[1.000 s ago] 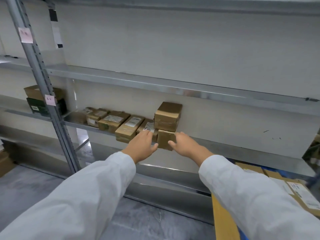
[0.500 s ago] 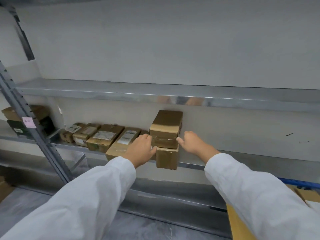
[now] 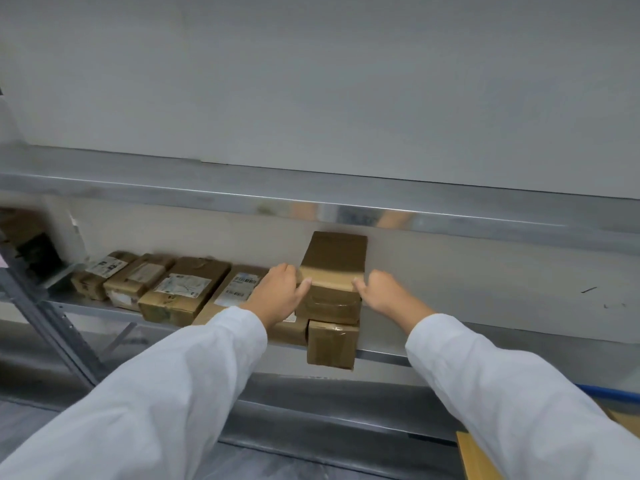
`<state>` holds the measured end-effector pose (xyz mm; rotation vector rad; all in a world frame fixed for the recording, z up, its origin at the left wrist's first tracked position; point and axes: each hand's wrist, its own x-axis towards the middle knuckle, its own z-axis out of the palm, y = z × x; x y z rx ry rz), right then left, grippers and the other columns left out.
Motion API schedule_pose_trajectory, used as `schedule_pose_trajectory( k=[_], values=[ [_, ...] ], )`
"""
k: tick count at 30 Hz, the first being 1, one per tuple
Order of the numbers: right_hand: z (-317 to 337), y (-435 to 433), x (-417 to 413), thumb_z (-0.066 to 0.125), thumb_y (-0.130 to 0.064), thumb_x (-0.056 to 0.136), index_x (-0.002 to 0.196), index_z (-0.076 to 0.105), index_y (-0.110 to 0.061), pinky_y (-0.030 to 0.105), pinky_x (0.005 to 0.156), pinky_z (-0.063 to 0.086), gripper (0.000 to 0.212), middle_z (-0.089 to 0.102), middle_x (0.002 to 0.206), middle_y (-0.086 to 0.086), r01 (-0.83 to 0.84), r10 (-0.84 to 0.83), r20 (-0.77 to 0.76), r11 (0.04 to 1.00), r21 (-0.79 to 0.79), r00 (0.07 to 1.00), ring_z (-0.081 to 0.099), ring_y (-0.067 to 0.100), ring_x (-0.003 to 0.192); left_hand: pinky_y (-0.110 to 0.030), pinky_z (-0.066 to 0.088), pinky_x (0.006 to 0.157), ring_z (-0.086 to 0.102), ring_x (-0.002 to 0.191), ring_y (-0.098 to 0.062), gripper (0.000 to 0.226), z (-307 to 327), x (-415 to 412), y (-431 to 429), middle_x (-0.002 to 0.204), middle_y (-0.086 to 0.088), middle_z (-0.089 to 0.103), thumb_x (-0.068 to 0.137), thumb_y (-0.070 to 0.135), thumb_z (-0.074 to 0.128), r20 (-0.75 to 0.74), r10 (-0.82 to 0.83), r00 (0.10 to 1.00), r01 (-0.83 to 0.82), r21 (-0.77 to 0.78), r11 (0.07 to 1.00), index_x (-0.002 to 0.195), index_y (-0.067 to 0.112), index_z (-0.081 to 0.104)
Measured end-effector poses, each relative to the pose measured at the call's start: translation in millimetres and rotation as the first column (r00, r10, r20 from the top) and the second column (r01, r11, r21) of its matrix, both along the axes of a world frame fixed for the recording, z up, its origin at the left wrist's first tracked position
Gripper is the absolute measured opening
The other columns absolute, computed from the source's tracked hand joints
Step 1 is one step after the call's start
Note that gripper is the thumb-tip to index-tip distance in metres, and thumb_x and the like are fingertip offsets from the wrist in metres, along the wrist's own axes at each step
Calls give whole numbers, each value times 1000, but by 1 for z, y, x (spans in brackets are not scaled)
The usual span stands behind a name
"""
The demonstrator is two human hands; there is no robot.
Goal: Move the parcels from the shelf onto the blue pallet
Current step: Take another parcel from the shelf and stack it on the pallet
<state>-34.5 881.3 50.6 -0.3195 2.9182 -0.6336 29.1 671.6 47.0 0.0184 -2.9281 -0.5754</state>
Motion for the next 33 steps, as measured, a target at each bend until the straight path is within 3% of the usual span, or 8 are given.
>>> schedule_pose_trajectory(
  k=[4,8,15,19,24,26,30,33],
  values=[
    [0,-16,-22,37,-35,102,111,60,4,35,82,45,46,61,113,22,70,-70,13,997,14,997,59,34,102,-40,40,103,49,120,-29,50,-3,-35,-5,128,-15,54,101,41,40,30,-58,998,58,-1,998,132,3,47],
    [6,-29,-49,37,-36,102,123,54,5,35,91,44,49,58,124,23,137,-140,65,989,51,988,56,36,113,-42,48,91,57,107,-30,45,-8,-71,-13,114,-12,58,98,45,44,87,-58,995,58,1,998,122,9,53],
    [-17,-55,-71,29,-47,102,134,42,0,37,99,41,58,51,135,21,372,-353,198,926,-69,914,51,37,122,-37,45,92,57,111,-32,48,-40,-113,-21,121,-14,59,96,46,51,206,-45,978,-39,384,923,125,7,49],
    [-24,-57,-73,31,-49,101,133,44,-3,37,95,41,57,54,132,19,432,-400,208,890,-144,893,53,36,119,-40,46,91,58,107,-31,48,-50,-121,-24,118,-11,58,95,50,49,207,-65,976,-32,433,901,122,11,46],
    [-21,-56,-73,31,-47,101,136,45,-4,34,90,38,57,52,136,18,466,-424,225,864,-190,877,51,35,121,-30,40,70,53,80,-20,42,-50,-122,-23,102,-6,59,97,48,45,212,-98,972,-26,515,857,123,15,40],
    [-17,-54,-68,32,-46,101,137,45,-4,31,87,35,56,52,137,18,475,-432,220,856,-206,875,50,34,122,-30,40,72,52,82,-19,42,-47,-116,-23,101,-4,58,98,47,44,198,-117,973,-4,523,852,125,14,40],
    [-5,-53,-51,36,-43,100,133,49,-2,35,96,39,54,54,134,19,475,-434,199,836,-275,879,50,36,121,-31,41,74,54,80,-14,42,-34,-94,-21,102,-5,60,98,45,44,164,-107,981,0,545,838,122,11,43],
    [6,-52,-33,36,-39,100,129,52,2,34,89,37,53,55,131,22,461,-429,168,836,-298,887,51,37,119,-32,41,78,56,95,-19,46,-24,-72,-19,113,-10,60,99,45,43,125,-106,986,20,551,834,127,8,42]
  ],
)
